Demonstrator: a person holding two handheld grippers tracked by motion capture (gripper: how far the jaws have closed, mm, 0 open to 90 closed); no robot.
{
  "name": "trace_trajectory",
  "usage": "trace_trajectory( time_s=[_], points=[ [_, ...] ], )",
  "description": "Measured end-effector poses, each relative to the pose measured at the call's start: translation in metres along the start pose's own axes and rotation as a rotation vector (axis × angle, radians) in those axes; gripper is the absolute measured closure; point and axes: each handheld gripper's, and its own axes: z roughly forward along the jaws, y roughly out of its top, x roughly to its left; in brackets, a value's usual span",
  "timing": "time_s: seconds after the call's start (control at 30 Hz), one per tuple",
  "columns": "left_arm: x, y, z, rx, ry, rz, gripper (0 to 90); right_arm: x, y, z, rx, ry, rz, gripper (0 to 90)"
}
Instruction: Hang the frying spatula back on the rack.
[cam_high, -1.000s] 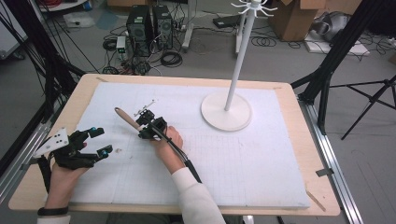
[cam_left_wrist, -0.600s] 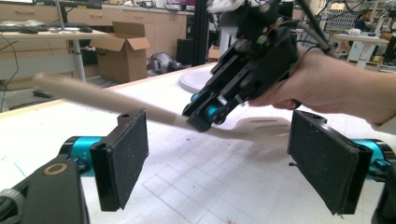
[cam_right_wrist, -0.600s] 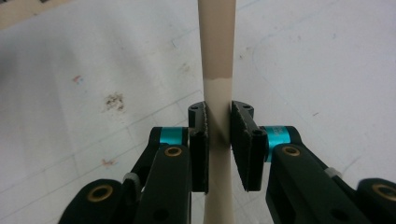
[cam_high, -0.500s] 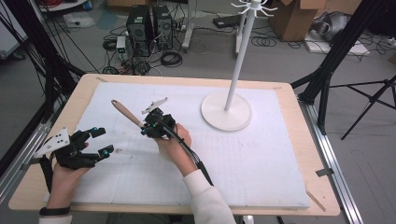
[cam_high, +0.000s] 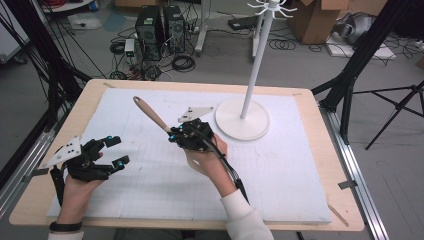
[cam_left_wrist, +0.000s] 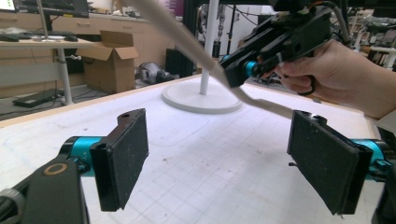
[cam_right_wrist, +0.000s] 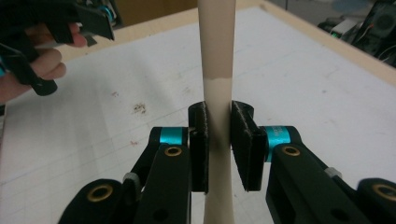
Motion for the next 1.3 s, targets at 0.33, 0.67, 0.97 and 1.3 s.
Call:
trace_trajectory(
  time_s=[0.33, 0.67, 0.97, 1.3],
  points=[
    [-0.014, 0.007, 0.021, -0.009, -0.017, 0.002, 20.9, -0.006, -0.028, -0.062, -0.155, -0.068, -0.011, 77.5],
    [-0.03, 0.026, 0.043, -0.07, -0.04, -0.007, 20.8, -0.001, -0.047, -0.089, -0.256, -0.119, -0.021, 77.4],
    [-0.047, 0.043, 0.066, -0.109, -0.057, -0.025, 20.9, 0.002, -0.058, -0.1, -0.317, -0.142, -0.018, 77.4],
    [-0.063, 0.061, 0.093, -0.117, -0.047, 0.006, 20.2, 0.009, -0.058, -0.1, -0.34, -0.152, -0.034, 77.4]
  ],
)
